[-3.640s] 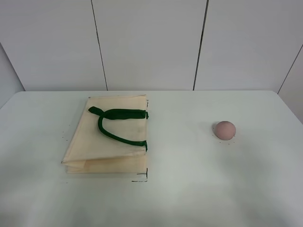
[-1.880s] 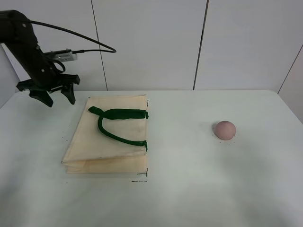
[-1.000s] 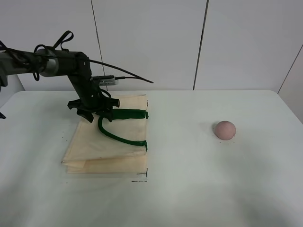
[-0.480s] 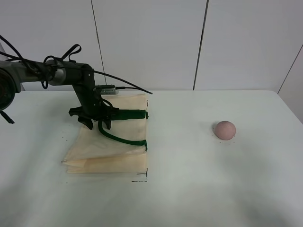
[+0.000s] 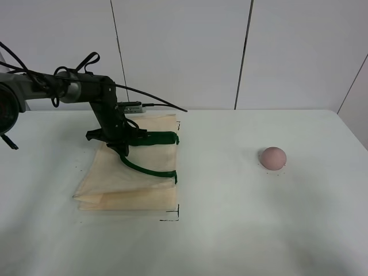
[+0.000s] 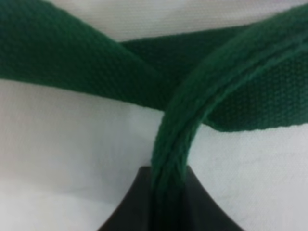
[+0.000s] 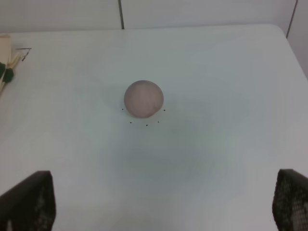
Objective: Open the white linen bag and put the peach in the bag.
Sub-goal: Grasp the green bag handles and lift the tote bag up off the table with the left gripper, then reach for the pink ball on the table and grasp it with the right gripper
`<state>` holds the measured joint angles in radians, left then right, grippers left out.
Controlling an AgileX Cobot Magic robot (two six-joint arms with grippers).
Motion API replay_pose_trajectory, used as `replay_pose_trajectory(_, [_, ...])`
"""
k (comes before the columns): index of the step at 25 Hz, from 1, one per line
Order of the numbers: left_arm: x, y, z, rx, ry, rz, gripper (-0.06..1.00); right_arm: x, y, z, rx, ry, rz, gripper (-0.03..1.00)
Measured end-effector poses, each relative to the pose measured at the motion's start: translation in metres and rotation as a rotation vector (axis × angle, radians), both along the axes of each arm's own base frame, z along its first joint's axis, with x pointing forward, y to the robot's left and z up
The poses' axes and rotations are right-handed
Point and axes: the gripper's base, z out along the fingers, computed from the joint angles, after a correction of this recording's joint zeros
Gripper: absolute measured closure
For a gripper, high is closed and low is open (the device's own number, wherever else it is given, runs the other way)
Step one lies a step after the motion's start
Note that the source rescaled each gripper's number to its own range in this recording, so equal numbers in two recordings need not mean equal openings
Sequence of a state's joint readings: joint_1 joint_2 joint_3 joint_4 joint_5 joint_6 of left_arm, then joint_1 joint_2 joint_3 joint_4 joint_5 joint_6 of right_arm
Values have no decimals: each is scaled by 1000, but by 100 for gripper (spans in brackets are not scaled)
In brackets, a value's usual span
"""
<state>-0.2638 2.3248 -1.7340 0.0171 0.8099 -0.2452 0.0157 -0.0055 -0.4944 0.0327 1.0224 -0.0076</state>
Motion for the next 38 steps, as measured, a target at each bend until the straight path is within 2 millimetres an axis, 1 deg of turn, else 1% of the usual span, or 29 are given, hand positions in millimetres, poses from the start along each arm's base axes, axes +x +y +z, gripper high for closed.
replay_pose_trajectory(1, [0, 1, 3, 5, 0, -2, 94, 0, 0, 0, 0, 0, 0, -3])
replay_pose_trajectory(2, [-1, 1, 10, 6, -4, -1, 94, 0, 0, 0, 0, 0, 0, -3])
replay_pose_trajectory(4, [-3, 2, 31, 1, -16, 1, 94, 0, 0, 0, 0, 0, 0, -3])
replay_pose_trajectory(10, [-6, 3, 127, -43, -134, 0, 94, 0, 0, 0, 0, 0, 0, -3])
replay_pose_trajectory(15, [-17, 5, 205, -70, -255, -15, 94, 0, 0, 0, 0, 0, 0, -3])
replay_pose_trajectory(18, [-29, 8, 244, -91, -325, -30, 94, 0, 0, 0, 0, 0, 0, -3])
replay_pose_trajectory(20, [-36, 9, 261, -110, -358, -41, 94, 0, 0, 0, 0, 0, 0, -3])
replay_pose_trajectory(23, [-45, 11, 276, -117, -388, -50, 94, 0, 0, 0, 0, 0, 0, -3])
replay_pose_trajectory(26, [-48, 12, 281, -118, -400, -53, 94, 3, 0, 1, 0, 17, 0, -3])
replay_pose_trajectory(28, [-49, 12, 282, -117, -404, -60, 94, 13, 0, 6, -1, 70, 0, -3])
replay_pose_trajectory(29, [-49, 12, 283, -116, -406, -64, 94, 21, 0, 9, -1, 109, 0, -3])
replay_pose_trajectory(32, [-50, 12, 284, -110, -409, -68, 94, 56, 1, 20, 2, 242, 1, -3])
replay_pose_trajectory(33, [-50, 12, 284, -110, -409, -70, 94, 72, 2, 23, 3, 288, 1, -3])
replay_pose_trajectory(36, [-50, 12, 284, -109, -409, -73, 94, 125, 2, 23, -3, 421, 3, -3])
replay_pose_trajectory(38, [-50, 12, 284, -109, -409, -73, 94, 166, 3, 13, -12, 518, 8, -3])
